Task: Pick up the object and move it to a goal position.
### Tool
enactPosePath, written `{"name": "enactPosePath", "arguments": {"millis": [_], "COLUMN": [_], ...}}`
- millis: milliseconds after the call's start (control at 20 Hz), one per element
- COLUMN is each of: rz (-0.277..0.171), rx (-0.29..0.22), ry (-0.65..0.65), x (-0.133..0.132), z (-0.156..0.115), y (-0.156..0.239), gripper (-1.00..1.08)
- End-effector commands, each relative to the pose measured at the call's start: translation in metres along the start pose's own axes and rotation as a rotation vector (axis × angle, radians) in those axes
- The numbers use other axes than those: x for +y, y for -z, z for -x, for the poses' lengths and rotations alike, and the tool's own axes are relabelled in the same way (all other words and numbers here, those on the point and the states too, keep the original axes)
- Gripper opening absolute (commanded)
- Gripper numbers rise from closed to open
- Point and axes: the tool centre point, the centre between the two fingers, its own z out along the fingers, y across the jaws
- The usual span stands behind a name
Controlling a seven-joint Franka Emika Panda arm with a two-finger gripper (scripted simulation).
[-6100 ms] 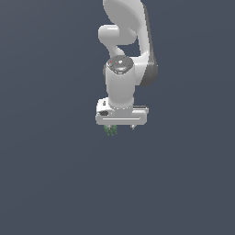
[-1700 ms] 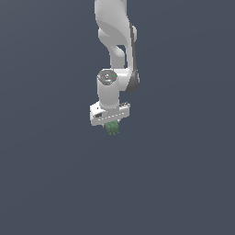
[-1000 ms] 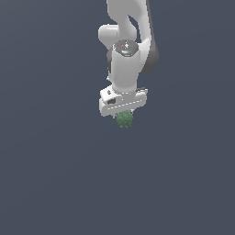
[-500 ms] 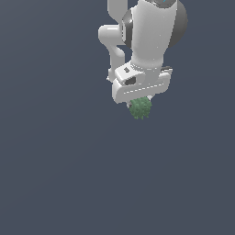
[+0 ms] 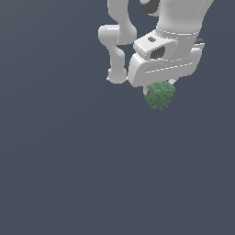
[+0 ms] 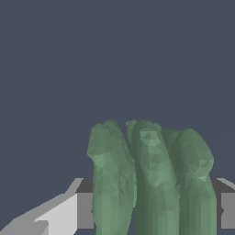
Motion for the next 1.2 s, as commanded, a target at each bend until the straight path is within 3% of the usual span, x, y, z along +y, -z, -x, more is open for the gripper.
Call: {"name": "enactPosePath", "arguments": {"millis": [0,550,1150], "rz": [-0.001,-0.001,-0.001], "rx": [-0.001,-0.001,-0.001], "ry": [-0.001,-0.001,-0.001], "x": [-0.007,-0.031,-0.039], "z": [-0.007,-0.034,-0.045], "y": [0.017,0.071,0.091], "gripper": [-1.0,-1.0,-1.0]}}
